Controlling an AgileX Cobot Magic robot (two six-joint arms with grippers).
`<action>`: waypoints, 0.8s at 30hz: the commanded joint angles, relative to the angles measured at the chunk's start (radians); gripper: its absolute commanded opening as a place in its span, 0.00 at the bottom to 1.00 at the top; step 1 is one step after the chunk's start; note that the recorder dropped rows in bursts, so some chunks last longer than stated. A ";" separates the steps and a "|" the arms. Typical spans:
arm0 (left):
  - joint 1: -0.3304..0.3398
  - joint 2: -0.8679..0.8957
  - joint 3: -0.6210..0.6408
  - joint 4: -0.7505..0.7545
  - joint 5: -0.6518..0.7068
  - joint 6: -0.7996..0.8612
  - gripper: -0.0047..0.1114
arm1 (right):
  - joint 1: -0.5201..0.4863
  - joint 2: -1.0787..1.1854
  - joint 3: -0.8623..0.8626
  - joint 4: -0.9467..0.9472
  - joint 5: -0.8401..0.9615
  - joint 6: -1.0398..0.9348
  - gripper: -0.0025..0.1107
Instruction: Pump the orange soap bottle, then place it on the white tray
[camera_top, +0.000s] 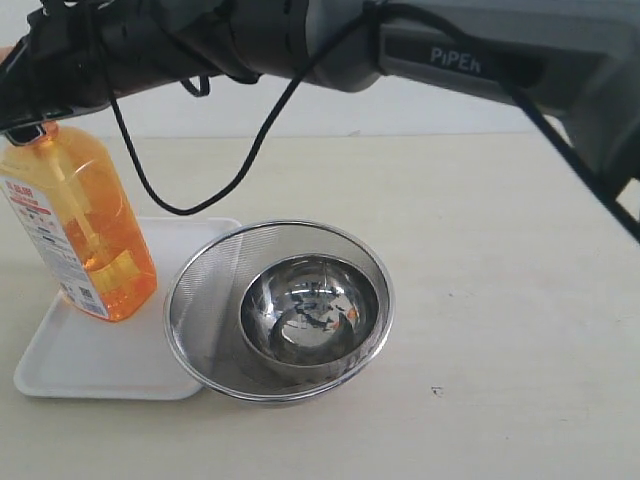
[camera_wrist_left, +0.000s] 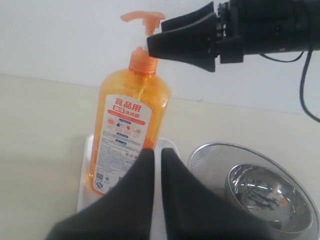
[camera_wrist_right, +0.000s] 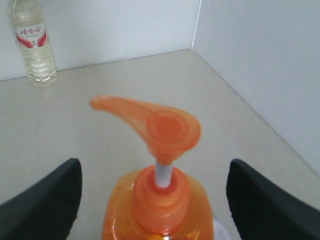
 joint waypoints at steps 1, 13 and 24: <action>0.002 0.000 0.004 0.007 -0.015 -0.006 0.08 | -0.004 -0.073 -0.006 -0.096 0.032 0.069 0.66; 0.002 0.000 0.004 0.007 -0.015 -0.006 0.08 | -0.004 -0.200 -0.006 -0.399 0.205 0.323 0.65; 0.002 0.000 0.004 0.007 -0.015 -0.006 0.08 | -0.004 -0.272 -0.006 -0.840 0.406 0.649 0.29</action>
